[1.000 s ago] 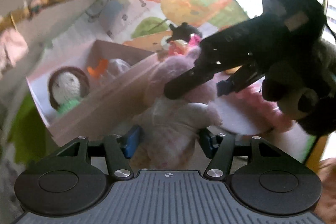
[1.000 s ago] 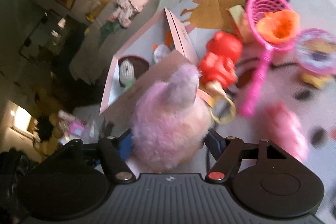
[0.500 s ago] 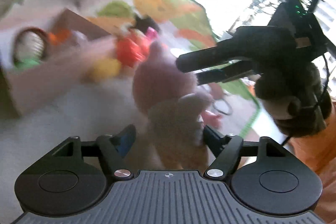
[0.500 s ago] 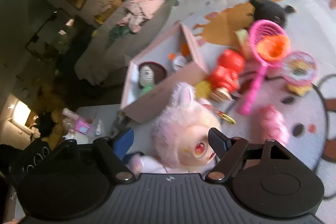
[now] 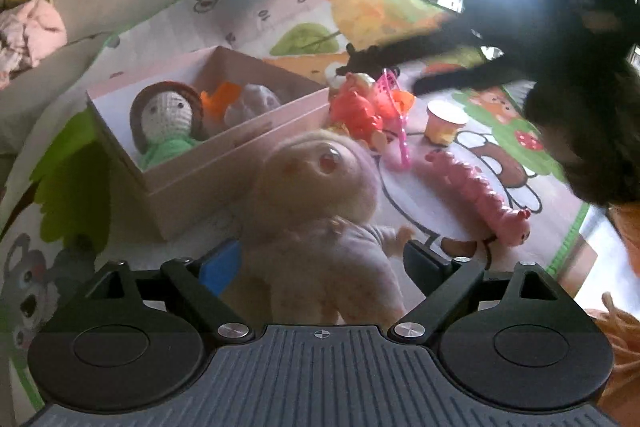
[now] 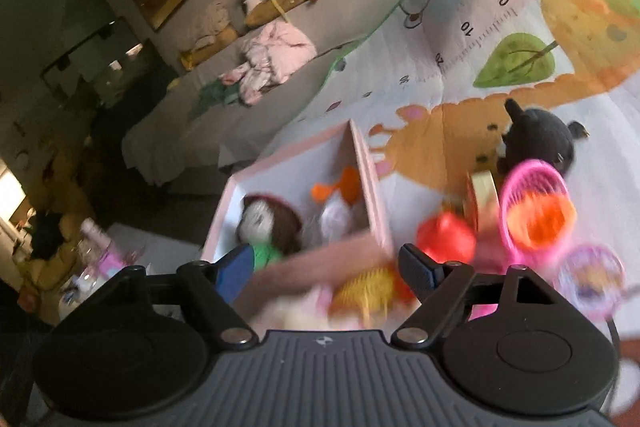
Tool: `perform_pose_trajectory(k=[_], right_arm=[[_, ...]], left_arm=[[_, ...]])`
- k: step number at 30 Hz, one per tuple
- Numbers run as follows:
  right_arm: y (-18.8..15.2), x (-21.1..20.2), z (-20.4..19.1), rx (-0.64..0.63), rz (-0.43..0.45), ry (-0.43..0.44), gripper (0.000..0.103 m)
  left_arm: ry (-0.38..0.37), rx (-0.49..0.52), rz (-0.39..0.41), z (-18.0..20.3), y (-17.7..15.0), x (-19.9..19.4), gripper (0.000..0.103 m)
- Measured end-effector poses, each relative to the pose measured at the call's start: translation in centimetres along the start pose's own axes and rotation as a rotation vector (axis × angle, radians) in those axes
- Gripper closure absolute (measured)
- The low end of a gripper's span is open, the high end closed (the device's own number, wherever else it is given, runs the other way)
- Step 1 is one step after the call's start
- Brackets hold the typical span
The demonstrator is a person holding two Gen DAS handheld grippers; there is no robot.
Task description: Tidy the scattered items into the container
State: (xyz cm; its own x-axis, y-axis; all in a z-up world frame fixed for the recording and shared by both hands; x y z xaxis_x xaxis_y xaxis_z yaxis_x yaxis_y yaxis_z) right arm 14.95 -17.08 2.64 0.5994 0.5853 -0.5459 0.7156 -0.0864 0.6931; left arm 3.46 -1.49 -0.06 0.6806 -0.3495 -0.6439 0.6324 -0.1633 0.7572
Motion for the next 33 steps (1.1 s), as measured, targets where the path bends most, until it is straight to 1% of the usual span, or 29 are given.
perform_pose_trajectory(k=[2,3,4,5,6,7,9,10,12,14,17,19,21,22,24,26,27,28,31,33], right_arm=[[0.5,2.3,0.6,0.013,-0.012,-0.012,0.022],[0.7,3.3,0.7,0.023,-0.019,0.002,0.022],[0.7,4.2,0.7,0.042,-0.032,0.038,0.022],[0.5,4.9,0.6,0.085,-0.061,0.098,0.018],[0.3,5.1,0.5,0.120,-0.069,0.132,0.016],[0.0,5.0,0.1,0.127,-0.077,0.160,0.014],[-1.1,4.6,-1.0,0.107,-0.121,0.230,0.014],[-1.8,4.1,-1.5,0.091,-0.135,0.249,0.014],[-2.8,3.0,-1.9,0.060,-0.136,0.231,0.014],[-3.5,1.6,-1.8,0.033,-0.122,0.196,0.014],[-4.8,-0.3,-2.1,-0.067,-0.098,0.126,0.014],[-6.2,-0.6,-2.5,-0.086,-0.124,0.137,0.014],[-7.6,-0.4,-2.7,-0.087,-0.151,0.141,0.015],[-8.1,-0.3,-2.6,-0.091,-0.159,0.130,0.020],[-9.0,0.0,-2.5,-0.106,-0.159,0.095,0.024],[-9.8,-0.1,-2.4,-0.110,-0.180,0.085,0.035],[-10.2,-0.3,-2.3,-0.102,-0.191,0.092,0.038],[-10.8,-0.5,-2.3,-0.092,-0.207,0.103,0.046],[-11.9,-1.8,-2.1,-0.056,-0.212,0.117,0.048],[-12.2,-2.5,-2.1,-0.053,-0.209,0.115,0.048]], left_arm=[[0.000,-0.011,0.011,-0.2,0.0,0.1,0.009],[0.000,-0.019,0.016,-0.4,0.1,0.0,0.009],[0.000,-0.027,0.020,-0.7,0.1,0.0,0.008],[-0.001,-0.036,0.022,-1.1,0.1,0.0,0.008],[-0.002,-0.044,0.022,-1.5,0.1,0.0,0.007],[-0.004,-0.051,0.019,-1.8,0.1,0.0,0.007],[-0.013,-0.060,0.014,-2.1,-0.1,-0.1,0.006],[-0.022,-0.059,0.014,-2.1,-0.2,-0.3,0.006],[-0.044,-0.048,0.014,-1.6,-0.4,-0.6,0.006],[-0.058,-0.028,0.015,-0.8,-0.6,-0.9,0.006],[-0.077,0.009,0.015,0.8,-1.1,-1.2,0.005],[-0.093,0.043,0.009,2.0,-1.5,-1.0,0.005],[-0.079,0.071,0.001,3.0,-1.7,-0.2,0.005],[-0.070,0.075,-0.003,3.2,-1.8,0.2,0.005],[-0.048,0.077,-0.003,3.5,-1.8,0.8,0.005],[-0.045,0.082,0.001,3.6,-1.9,0.7,0.005],[-0.052,0.078,0.002,3.6,-1.9,0.6,0.005],[-0.059,0.071,0.000,3.5,-2.0,0.4,0.005],[-0.048,0.055,-0.012,3.0,-2.5,0.1,0.005],[-0.056,0.054,-0.026,3.2,-2.9,0.2,0.005]])
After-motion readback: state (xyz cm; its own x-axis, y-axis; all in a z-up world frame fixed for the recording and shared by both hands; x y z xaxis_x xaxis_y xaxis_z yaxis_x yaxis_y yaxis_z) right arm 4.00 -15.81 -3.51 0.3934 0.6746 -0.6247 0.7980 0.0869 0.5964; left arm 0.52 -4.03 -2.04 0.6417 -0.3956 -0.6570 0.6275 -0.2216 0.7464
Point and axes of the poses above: each gripper's, at about its wrist camera, not at the fingertips, and x roughly the way its jaws point, z to its right, y to its top, the point moved 9 cm from there along x, roughly the way its jaws point
